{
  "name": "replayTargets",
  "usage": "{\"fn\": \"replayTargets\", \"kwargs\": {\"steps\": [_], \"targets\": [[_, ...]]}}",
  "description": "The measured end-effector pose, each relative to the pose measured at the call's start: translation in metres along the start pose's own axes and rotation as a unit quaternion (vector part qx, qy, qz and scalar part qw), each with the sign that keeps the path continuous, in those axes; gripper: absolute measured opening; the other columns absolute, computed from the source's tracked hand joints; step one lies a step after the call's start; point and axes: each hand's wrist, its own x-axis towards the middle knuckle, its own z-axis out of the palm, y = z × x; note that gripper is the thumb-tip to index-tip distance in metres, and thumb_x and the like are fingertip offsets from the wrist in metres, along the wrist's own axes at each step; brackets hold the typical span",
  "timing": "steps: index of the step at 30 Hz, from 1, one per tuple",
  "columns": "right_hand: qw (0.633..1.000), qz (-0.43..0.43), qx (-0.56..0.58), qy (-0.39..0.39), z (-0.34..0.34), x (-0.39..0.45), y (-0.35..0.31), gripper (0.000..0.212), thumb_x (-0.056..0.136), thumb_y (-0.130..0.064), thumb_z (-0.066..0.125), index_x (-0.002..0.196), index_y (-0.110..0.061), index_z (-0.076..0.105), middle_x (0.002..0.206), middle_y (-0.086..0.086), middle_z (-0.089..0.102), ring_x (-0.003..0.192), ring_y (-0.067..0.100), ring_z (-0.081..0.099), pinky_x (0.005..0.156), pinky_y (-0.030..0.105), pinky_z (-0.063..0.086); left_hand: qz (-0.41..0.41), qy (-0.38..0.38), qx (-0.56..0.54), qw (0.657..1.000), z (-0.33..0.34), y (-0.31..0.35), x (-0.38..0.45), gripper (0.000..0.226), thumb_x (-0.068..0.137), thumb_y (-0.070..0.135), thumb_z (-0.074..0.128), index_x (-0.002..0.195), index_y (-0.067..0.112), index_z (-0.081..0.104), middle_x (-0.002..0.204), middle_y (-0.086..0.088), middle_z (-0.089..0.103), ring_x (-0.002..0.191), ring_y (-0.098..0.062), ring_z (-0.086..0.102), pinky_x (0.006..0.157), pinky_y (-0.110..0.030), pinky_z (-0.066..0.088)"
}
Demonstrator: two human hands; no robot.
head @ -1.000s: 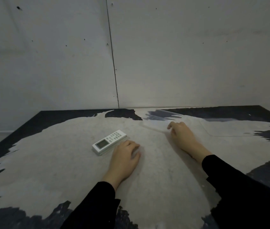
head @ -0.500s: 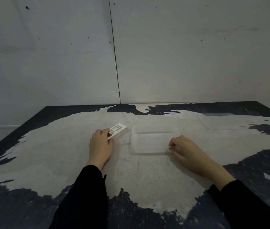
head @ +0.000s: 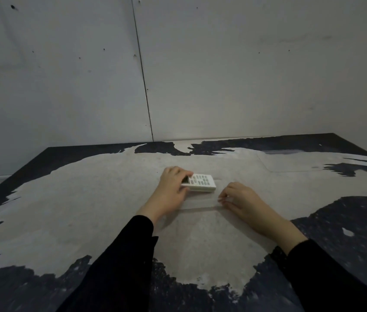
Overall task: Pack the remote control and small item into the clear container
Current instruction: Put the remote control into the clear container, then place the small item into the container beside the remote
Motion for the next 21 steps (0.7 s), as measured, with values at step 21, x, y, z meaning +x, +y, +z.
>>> {"fn": "replayTargets", "kwargs": {"steps": [21], "targets": [[0.985,0.155,0.008,0.072,-0.044,-0.008,0.038,0.007,0.090,-0.027,0.058,0.086,-0.021,0.056,0.078,-0.009,0.061,0.070,0.007,0.055,0.059,0.017,0.041,0.030,0.066,-0.012,0.997,0.001,0.019,0.006,0.041,0.083,0.029,0.061,0.124,0.024,0.055,0.134,-0.004,0.053,0.128,-0.023,0.042,0.113,-0.046,0.021]]}}
